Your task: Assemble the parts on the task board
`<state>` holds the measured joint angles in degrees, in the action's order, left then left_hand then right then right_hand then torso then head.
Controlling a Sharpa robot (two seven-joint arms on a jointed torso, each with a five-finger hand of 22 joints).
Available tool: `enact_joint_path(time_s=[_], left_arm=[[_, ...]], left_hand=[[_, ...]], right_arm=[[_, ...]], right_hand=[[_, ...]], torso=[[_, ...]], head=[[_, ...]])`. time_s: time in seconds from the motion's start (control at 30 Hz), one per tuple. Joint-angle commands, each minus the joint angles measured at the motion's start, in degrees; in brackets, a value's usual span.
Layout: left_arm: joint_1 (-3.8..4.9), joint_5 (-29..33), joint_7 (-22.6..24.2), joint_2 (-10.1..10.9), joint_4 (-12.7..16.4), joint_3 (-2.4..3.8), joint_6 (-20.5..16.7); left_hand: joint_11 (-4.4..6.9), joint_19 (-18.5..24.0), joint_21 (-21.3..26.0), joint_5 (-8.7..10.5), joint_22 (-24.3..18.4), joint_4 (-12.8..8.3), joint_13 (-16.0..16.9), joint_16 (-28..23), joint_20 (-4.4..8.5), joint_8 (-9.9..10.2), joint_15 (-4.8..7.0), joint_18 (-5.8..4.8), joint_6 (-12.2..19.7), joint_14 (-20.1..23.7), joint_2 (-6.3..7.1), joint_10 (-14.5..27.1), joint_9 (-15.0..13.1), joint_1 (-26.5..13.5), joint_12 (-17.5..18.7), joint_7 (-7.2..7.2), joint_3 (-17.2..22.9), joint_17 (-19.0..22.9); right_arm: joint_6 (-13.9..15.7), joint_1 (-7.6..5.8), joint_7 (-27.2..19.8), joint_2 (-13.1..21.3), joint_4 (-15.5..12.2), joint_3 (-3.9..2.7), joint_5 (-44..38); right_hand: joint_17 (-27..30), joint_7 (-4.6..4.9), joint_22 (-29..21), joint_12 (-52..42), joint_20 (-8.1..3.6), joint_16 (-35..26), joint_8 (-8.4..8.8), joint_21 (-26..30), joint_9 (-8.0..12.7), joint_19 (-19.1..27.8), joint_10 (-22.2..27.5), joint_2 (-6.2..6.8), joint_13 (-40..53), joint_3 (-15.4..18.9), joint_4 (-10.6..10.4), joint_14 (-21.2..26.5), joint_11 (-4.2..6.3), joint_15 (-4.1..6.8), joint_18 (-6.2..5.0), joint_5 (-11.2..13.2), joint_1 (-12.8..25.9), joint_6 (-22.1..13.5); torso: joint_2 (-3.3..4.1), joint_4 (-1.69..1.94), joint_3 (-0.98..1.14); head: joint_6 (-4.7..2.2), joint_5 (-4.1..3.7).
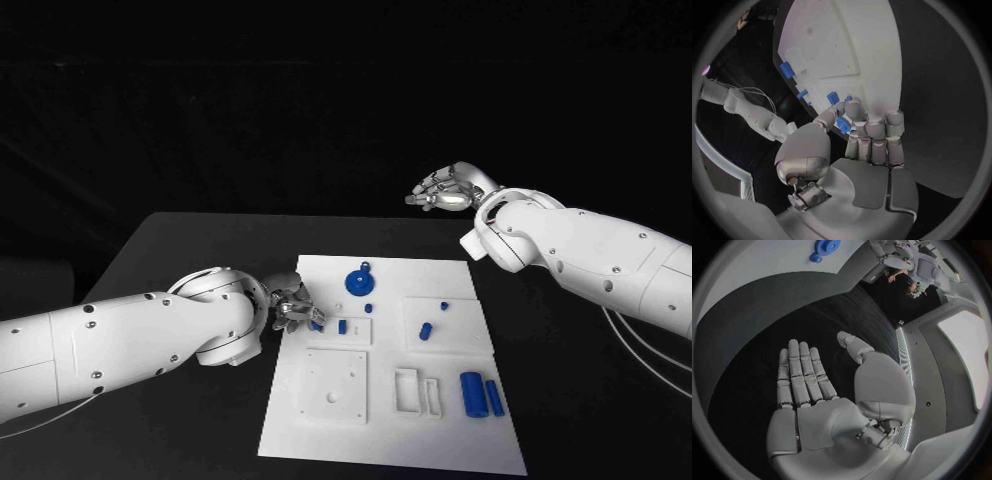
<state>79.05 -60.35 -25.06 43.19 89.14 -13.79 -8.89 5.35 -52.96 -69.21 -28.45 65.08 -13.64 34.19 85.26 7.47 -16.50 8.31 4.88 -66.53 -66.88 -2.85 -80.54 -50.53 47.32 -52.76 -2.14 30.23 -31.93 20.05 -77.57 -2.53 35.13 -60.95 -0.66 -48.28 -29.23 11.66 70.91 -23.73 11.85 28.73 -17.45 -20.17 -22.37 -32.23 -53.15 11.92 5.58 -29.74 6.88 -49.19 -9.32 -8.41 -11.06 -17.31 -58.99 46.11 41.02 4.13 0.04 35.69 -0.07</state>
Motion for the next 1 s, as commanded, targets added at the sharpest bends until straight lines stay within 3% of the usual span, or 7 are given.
enact_joint_path(time_s=[0.03,0.5,1.0], left_arm=[[-0.01,-1.4,0.1,-0.2,0.1,-0.01,-1.2],[-0.56,-2.8,0.3,-1.0,-0.3,-0.02,-0.8],[-0.94,-5.4,-0.2,-1.2,-0.1,-0.01,2.6]], left_hand=[[1.71,-0.4,-0.3,-0.22,0.1,-2.4,0.1,0.4,7.41,-2.3,4.37,-0.1,-5.0,-4.2,-0.51,-1.2,0.0,-0.2,-0.3,2.99,2.5,-0.1],[1.74,-0.4,-0.3,-0.28,0.1,-2.3,0.2,0.5,7.43,-2.4,4.41,-0.08,-5.0,-4.1,-0.56,-1.1,0.0,-0.3,-0.4,3.02,2.5,-0.1],[1.75,-0.4,-0.3,-0.27,0.2,-2.3,0.2,0.5,7.44,-2.5,4.43,-0.05,-4.9,-4.1,-0.64,-1.0,-0.1,-0.3,-0.6,3.03,2.6,-0.2]], right_arm=[[-0.7,0.03,-0.6,0.0,-0.1,-0.03,0.0],[-0.7,0.08,-0.6,0.0,-0.4,-0.03,0.0],[-0.7,0.24,-0.7,0.2,-0.5,-0.03,0.0]], right_hand=[[0.1,0.1,0.1,0.3,0.0,-0.1,-0.09,0.2,0.1,0.3,-0.3,0.04,-0.1,0.3,-0.1,0.5,0.04,0.05,0.29,-0.4,0.6,-0.3],[0.1,0.1,0.1,0.3,0.01,-0.1,-0.1,0.3,0.1,0.3,-0.3,0.03,-0.2,0.3,-0.1,0.5,0.04,0.05,0.28,-0.4,0.6,-0.3],[0.1,0.11,0.2,0.3,0.02,-0.1,-0.11,0.3,0.1,0.3,-0.3,0.0,-0.2,0.3,-0.1,0.5,0.04,0.05,0.27,-0.5,0.6,-0.3]], torso=[[0.05,-0.05,0.0],[0.05,-0.03,0.03],[0.05,-0.03,-0.01]], head=[[0.04,0.02],[0.19,-0.03],[0.31,-0.14]])
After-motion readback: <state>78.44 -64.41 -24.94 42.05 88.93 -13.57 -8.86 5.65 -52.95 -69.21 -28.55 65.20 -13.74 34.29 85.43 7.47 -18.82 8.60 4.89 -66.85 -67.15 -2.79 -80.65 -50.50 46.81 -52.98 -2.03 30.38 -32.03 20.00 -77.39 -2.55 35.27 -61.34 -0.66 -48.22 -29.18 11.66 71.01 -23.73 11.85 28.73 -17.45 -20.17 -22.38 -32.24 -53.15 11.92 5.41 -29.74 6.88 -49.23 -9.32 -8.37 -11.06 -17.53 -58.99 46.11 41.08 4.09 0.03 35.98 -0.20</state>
